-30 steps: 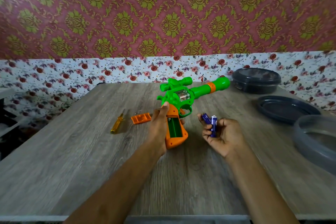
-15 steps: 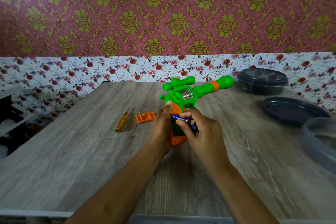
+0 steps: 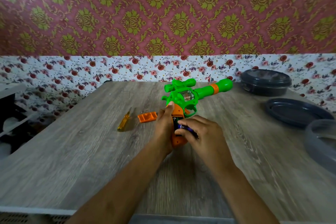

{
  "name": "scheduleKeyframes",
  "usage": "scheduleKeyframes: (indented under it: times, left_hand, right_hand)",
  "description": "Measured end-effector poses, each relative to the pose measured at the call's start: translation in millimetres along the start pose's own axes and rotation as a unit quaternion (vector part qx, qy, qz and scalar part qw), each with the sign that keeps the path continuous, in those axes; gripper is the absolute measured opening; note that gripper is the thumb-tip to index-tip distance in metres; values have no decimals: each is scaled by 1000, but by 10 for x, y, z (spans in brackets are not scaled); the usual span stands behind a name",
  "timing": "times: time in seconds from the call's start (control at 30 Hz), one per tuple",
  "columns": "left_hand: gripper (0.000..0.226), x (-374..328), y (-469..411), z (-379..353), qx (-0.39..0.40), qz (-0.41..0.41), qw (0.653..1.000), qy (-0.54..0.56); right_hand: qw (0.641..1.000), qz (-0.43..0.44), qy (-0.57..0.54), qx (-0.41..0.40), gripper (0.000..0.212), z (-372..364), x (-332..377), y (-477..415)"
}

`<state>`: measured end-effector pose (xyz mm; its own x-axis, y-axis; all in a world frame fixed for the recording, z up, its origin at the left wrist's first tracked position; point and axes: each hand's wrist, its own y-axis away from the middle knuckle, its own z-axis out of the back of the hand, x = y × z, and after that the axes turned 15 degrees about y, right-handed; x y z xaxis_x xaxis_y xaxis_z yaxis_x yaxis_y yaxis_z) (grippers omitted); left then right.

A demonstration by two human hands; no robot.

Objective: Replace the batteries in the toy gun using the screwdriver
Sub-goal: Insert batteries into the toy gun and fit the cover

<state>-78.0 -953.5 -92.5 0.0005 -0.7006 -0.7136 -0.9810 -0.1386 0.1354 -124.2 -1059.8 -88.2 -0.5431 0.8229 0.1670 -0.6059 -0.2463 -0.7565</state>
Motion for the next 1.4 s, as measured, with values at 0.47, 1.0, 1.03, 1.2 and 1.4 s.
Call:
scheduleKeyframes:
  times: [0.47,1.0,1.03,1.2,1.4]
  left_hand:
    - [47,-17,33,-30,2,-6,1000,13]
    - [21,117,272,-152,21,-90,995,-27]
    - [22,117,273,-161,22,-88,996,-26]
    - [21,-21,192,-128,7,-58,998,30]
    - [31,-166,214,-100,16,-12,999,38]
  right_hand:
    - [997,-10,-32,64,25,21,-46,16]
    - [986,-134,94,-12,10,-87,79,-119]
    - [987,-144,66,-12,9,-84,67,-145]
    - [967,-210,-130,-58,2,62,-37,-129]
    - [724,-476,-499,6,24,99,-115,-177]
